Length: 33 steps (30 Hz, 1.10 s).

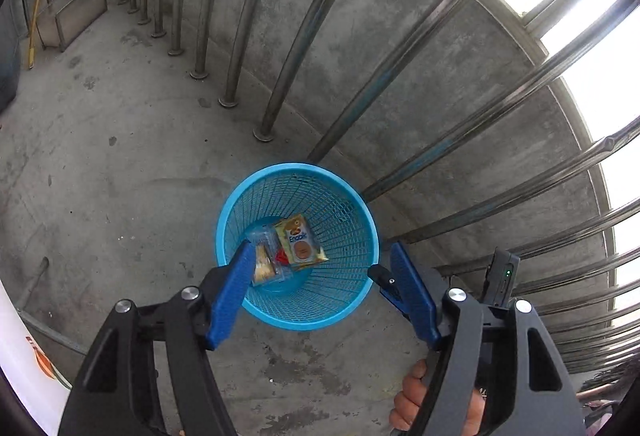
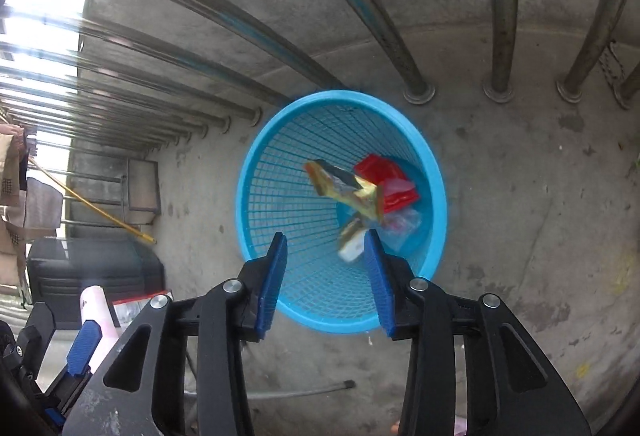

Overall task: Collect trash
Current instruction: 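Carry both packets to the blue wastebasket and open both tools, then move both tools back to the table toward the box and purple bag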

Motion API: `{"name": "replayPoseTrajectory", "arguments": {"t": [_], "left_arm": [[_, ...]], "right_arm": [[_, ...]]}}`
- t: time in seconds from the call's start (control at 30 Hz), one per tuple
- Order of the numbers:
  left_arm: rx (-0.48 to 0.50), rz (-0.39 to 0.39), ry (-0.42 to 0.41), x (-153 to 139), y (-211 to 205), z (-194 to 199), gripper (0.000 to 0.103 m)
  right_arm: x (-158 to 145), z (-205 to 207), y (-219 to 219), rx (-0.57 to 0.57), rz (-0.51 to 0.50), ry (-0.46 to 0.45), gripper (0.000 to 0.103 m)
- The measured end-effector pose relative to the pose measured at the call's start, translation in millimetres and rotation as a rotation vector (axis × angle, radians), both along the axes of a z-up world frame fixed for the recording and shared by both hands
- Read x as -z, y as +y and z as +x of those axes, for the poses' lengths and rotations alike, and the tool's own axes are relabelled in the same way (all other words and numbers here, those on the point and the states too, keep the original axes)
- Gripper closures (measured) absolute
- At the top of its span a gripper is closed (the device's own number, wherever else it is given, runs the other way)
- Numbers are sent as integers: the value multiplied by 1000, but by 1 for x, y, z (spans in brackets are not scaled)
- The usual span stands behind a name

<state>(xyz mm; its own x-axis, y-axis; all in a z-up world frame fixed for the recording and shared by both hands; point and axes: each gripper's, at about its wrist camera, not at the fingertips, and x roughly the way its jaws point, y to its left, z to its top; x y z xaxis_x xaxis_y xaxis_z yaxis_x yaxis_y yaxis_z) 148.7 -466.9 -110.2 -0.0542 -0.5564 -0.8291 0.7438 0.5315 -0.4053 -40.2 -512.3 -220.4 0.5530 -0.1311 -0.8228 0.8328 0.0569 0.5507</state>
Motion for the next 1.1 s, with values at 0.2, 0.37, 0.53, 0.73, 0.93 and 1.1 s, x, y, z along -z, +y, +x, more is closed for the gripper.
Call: {"name": "replayPoseTrajectory", "arguments": {"t": [0.2,0.37,0.53,0.73,0.93,1.1], "left_arm": [[-22,-70,-53,-34,27,-5,36],[-46,-153,-142,-84,74,-20,35],[-113,-213,-278,-140,148,-43,35],[-238,-283,-435,-189,263,-72,35],[-458,-293,-532,-200,394,-88,35],[-691,-277,-566,-190,504,-94,35]], "right_arm": [[-36,-9,11,10,-83,-20,57],[-83,-2,27,-38,-189,-95,52],[-138,12,58,-177,-301,-190,49],[-191,43,113,-424,-388,-301,48],[-227,67,176,-663,-427,-403,48],[-250,88,228,-843,-428,-466,48]]}}
